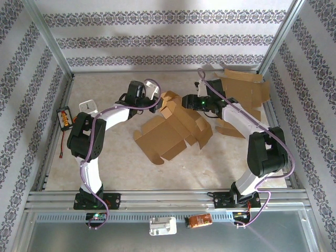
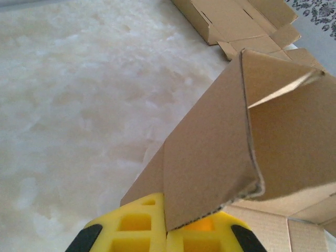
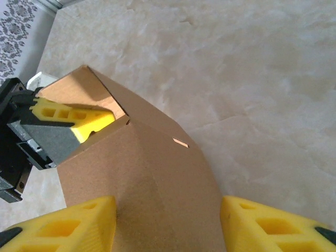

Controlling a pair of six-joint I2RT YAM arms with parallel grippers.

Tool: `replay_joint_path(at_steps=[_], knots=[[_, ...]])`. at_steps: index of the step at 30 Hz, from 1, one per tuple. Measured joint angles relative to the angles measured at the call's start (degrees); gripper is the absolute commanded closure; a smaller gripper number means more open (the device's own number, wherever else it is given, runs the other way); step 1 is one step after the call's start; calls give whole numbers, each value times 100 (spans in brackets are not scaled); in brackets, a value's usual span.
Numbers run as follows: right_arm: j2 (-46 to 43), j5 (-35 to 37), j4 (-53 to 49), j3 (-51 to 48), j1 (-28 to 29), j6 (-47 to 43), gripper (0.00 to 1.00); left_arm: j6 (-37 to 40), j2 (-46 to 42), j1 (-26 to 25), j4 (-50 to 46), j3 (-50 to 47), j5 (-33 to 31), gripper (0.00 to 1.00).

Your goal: Fold the paper box

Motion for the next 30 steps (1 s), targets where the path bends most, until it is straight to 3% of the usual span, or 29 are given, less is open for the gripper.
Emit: replay_joint_path(at_steps=[2,6,13,20,30], knots=[[59,-262,42,0,-101,98,46,-13,0,2,0,-11,59,100],[168,-809,68,-2,-221,286,35,-35,7,35,11,-9,129,100],[181,-1364,245,-284,-358,470,39,-15,232,76,13,238,321,100],[33,-1609,321,-542,-529,527,29,144,424,76,-310,680,356,100],[-396,-1808,269,-955,-741,505,43,184,424,79,-413,839,313,100]])
